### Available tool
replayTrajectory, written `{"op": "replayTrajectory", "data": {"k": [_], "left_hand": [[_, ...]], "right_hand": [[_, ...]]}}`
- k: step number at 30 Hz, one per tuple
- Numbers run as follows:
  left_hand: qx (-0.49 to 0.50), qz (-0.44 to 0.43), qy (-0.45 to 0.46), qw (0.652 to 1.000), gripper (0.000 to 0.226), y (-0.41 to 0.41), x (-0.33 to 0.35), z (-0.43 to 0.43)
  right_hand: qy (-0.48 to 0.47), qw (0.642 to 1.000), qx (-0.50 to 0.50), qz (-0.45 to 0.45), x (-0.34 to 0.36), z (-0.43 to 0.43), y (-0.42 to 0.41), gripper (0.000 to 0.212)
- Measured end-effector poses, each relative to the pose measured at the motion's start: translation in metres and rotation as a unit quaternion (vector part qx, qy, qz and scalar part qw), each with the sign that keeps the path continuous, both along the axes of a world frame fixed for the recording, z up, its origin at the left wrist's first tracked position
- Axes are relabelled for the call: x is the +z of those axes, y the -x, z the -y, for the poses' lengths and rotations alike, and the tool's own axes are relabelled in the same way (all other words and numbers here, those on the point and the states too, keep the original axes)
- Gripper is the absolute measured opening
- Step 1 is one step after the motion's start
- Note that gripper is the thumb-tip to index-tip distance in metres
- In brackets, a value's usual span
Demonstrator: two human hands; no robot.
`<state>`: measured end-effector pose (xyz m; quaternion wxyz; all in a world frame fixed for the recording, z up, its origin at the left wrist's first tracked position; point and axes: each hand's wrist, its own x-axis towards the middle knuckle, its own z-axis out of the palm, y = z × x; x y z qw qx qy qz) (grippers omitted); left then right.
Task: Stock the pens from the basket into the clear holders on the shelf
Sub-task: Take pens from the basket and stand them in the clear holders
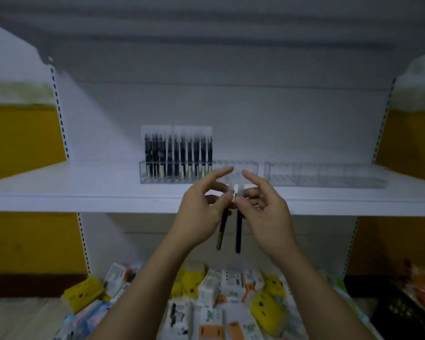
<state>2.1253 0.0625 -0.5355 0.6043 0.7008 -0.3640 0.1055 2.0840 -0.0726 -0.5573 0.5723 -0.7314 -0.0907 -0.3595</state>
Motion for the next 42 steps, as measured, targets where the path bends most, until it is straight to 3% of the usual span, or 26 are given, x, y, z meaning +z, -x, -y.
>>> {"op": "replayTrajectory", "data": {"k": [2, 7, 14, 24, 35, 40, 42], "left_hand": [[0.011, 0.031, -0.024, 0.999, 0.034, -0.006, 0.019, 0.002], [0.052, 0.097, -0.051, 0.993, 0.032, -0.030, 0.068, 0.009], [0.134, 0.152, -0.044, 0.978, 0.027, -0.078, 0.120, 0.020], [0.202, 0.198, -0.057, 0.957, 0.023, -0.144, 0.138, 0.037], [0.213, 0.206, -0.106, 0.949, 0.025, -0.181, 0.140, 0.042], [0.217, 0.209, -0.122, 0.946, 0.026, -0.188, 0.141, 0.047], [0.227, 0.212, -0.120, 0.943, 0.027, -0.190, 0.141, 0.048]], "right_hand": [[0.024, 1.000, -0.004, 0.015, 0.019, 0.005, -0.004, 0.050], [0.058, 0.997, -0.018, 0.053, 0.060, 0.019, -0.027, 0.040], [0.075, 0.991, -0.053, 0.094, 0.105, 0.041, -0.081, 0.042], [0.090, 0.986, -0.078, 0.116, 0.125, 0.060, -0.157, 0.038], [0.085, 0.992, -0.064, 0.072, 0.111, 0.069, -0.199, 0.039], [0.241, 0.968, -0.042, -0.045, 0.094, 0.064, -0.192, 0.050], [0.302, 0.950, -0.065, -0.049, 0.087, 0.062, -0.187, 0.057]]}}
